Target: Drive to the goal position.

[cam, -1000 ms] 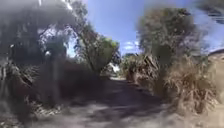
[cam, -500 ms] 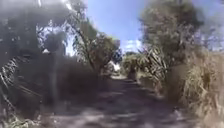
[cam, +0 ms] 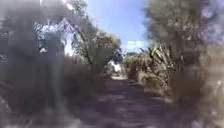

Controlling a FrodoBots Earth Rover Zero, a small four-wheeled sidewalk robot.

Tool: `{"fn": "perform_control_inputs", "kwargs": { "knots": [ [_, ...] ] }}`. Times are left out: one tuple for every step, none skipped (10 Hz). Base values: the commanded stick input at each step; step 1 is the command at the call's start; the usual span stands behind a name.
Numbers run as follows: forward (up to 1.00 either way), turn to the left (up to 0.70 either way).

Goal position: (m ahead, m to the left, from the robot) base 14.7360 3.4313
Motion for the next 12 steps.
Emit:
{"fn": "perform_control_inputs", "kwargs": {
  "knots": [
    [1.00, 0.00],
    [1.00, 0.00],
    [1.00, 0.00],
    [1.00, 0.00],
    [1.00, 0.00],
    [1.00, 0.00],
    [1.00, 0.00],
    [1.00, 0.00],
    [1.00, 0.00],
    [1.00, 0.00],
    [1.00, 0.00],
    [1.00, 0.00]
  ]
}}
